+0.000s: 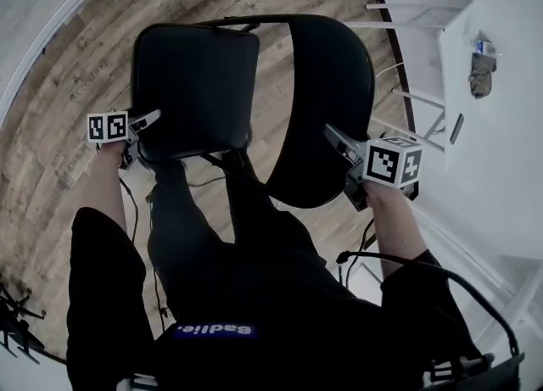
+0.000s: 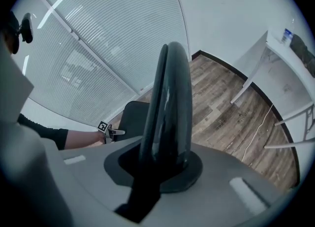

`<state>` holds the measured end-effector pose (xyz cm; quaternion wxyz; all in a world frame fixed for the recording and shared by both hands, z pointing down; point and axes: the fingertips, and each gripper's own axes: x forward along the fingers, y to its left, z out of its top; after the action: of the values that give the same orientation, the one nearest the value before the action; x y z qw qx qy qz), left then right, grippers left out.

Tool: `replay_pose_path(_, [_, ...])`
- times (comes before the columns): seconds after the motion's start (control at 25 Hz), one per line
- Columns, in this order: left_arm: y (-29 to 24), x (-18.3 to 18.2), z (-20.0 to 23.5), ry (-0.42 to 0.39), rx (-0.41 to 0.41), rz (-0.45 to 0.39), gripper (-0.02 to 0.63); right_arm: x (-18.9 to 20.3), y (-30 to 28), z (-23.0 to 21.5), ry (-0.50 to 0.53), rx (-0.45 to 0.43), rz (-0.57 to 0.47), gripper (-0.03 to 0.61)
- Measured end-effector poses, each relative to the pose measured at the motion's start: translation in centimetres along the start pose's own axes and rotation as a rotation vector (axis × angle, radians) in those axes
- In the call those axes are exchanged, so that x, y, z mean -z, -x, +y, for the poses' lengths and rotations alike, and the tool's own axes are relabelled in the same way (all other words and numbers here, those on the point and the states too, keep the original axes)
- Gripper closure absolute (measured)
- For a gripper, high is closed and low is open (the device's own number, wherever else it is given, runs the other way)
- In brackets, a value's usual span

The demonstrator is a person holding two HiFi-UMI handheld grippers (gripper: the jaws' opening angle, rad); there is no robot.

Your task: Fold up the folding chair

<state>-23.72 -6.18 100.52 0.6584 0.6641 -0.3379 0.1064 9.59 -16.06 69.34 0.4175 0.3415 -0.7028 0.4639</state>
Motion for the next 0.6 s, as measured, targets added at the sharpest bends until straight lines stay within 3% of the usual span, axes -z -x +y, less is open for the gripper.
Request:
replay_pose_path(0.28, [0.5, 1.5, -5.6, 0.032, -0.055, -0.028, 0.279, -0.3, 2.8, -0.6, 0.025, -0.006, 0.024, 0.526])
replay_pose_path(0.6, [0.4, 1.2, -12.6, 0.03, -0.041, -0.032, 0.298, -1.1, 5.7, 0.1, -0.02, -0.028, 0.013, 0.526])
